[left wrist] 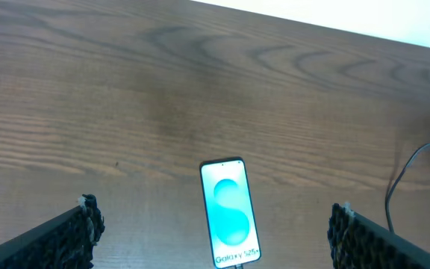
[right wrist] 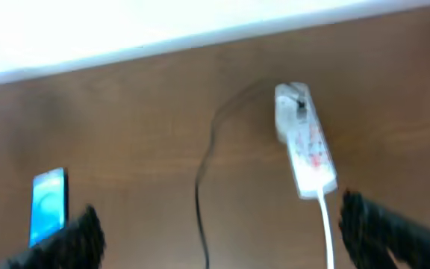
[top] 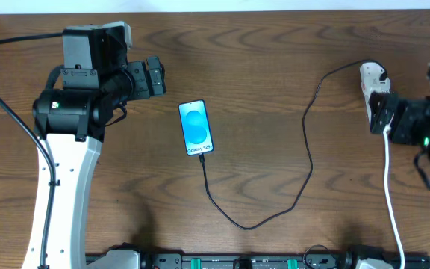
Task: Plug charger to phone and switch on socket
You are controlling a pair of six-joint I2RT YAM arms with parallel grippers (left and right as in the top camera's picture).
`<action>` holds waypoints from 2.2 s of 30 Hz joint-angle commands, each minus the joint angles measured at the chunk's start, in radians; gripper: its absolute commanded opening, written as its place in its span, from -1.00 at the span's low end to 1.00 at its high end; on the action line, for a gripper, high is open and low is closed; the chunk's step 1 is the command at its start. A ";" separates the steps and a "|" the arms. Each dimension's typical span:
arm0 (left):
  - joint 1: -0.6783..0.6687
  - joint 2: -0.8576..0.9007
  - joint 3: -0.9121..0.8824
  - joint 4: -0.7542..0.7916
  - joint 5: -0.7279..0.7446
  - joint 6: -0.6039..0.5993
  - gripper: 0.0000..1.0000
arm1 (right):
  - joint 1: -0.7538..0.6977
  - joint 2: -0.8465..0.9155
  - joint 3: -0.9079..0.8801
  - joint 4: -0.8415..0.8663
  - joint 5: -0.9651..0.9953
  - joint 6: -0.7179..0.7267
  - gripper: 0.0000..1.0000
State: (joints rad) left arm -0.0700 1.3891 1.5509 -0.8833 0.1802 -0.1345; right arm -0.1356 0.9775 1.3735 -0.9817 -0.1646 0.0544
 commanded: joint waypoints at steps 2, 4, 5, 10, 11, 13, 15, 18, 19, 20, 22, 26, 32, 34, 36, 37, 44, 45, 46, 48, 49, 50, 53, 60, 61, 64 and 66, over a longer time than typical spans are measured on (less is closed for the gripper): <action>0.002 -0.010 0.002 0.001 -0.009 -0.002 0.96 | 0.012 -0.206 -0.262 0.201 0.016 -0.034 0.99; 0.002 -0.010 0.002 0.001 -0.009 -0.002 0.96 | 0.012 -0.299 -0.378 0.290 0.016 -0.034 0.99; 0.002 -0.010 0.002 0.001 -0.009 -0.002 0.96 | 0.012 -0.343 -0.433 0.327 0.015 -0.034 0.98; 0.002 -0.010 0.002 0.001 -0.009 -0.002 0.96 | 0.012 -0.559 -0.704 0.504 0.012 -0.034 0.99; 0.002 -0.010 0.002 0.001 -0.009 -0.002 0.96 | 0.012 -0.601 -0.757 0.537 0.009 -0.034 0.98; 0.002 -0.010 0.002 0.001 -0.010 -0.002 0.96 | 0.013 -0.672 -0.853 0.602 -0.002 -0.033 0.99; 0.002 -0.010 0.002 0.001 -0.009 -0.002 0.96 | 0.013 -0.734 -0.941 0.666 -0.021 -0.033 0.99; 0.002 -0.010 0.002 0.001 -0.009 -0.002 0.96 | 0.017 -0.806 -1.048 0.749 -0.037 -0.027 0.98; 0.002 -0.010 0.002 0.001 -0.009 -0.002 0.96 | 0.024 -0.835 -1.091 0.782 -0.037 -0.025 0.99; 0.002 -0.010 0.002 0.001 -0.009 -0.002 0.96 | 0.031 -0.854 -1.120 0.802 -0.037 -0.025 0.98; 0.002 -0.010 0.002 0.001 -0.009 -0.002 0.96 | 0.045 -0.892 -1.176 0.840 -0.036 -0.025 0.98; 0.002 -0.010 0.002 0.001 -0.009 -0.002 0.96 | 0.069 -0.963 -1.269 0.877 -0.037 -0.025 0.99; 0.002 -0.010 0.002 0.001 -0.009 -0.002 0.96 | 0.079 -0.973 -1.349 0.913 -0.037 -0.022 0.98; 0.002 -0.010 0.002 0.001 -0.009 -0.002 0.96 | 0.079 -0.973 -1.368 0.922 -0.038 -0.012 0.99; 0.002 -0.010 0.002 0.001 -0.009 -0.002 0.96 | 0.079 -0.973 -1.368 0.925 -0.037 -0.011 0.98; 0.002 -0.010 0.002 0.001 -0.009 -0.002 0.96 | 0.079 -0.973 -1.368 0.925 -0.037 -0.011 0.99; 0.002 -0.010 0.002 0.001 -0.009 -0.002 0.96 | 0.079 -0.973 -1.368 0.925 -0.037 -0.011 0.98; 0.002 -0.010 0.002 0.001 -0.009 -0.002 0.96 | 0.078 -0.973 -1.368 0.925 -0.037 -0.011 0.99; 0.002 -0.010 0.002 0.001 -0.009 -0.002 0.96 | 0.078 -0.973 -1.368 0.925 -0.037 -0.011 0.98; 0.002 -0.010 0.002 0.001 -0.009 -0.002 0.96 | 0.077 -0.973 -1.368 0.925 -0.037 -0.011 0.99; 0.002 -0.010 0.002 0.001 -0.009 -0.002 0.96 | 0.077 -0.973 -1.368 0.925 -0.037 -0.011 0.99; 0.002 -0.010 0.002 0.001 -0.009 -0.002 0.96 | 0.078 -0.973 -1.368 0.925 -0.037 -0.011 0.98; 0.002 -0.010 0.002 0.001 -0.009 -0.002 0.96 | 0.078 -0.973 -1.368 0.926 -0.037 -0.011 0.98; 0.002 -0.010 0.002 0.001 -0.009 -0.002 0.96 | 0.079 -0.973 -1.368 0.926 -0.037 -0.011 0.99; 0.002 -0.010 0.002 0.001 -0.009 -0.002 0.96 | 0.078 -0.973 -1.368 0.925 -0.037 -0.011 0.98; 0.002 -0.010 0.002 0.001 -0.009 -0.002 0.96 | 0.078 -0.973 -1.368 0.925 -0.037 -0.011 0.98; 0.002 -0.010 0.002 0.001 -0.009 -0.002 0.96 | 0.078 -0.973 -1.368 0.925 -0.037 -0.011 0.98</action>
State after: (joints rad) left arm -0.0700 1.3891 1.5505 -0.8825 0.1799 -0.1345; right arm -0.0620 0.0143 0.0109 -0.0586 -0.1940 0.0372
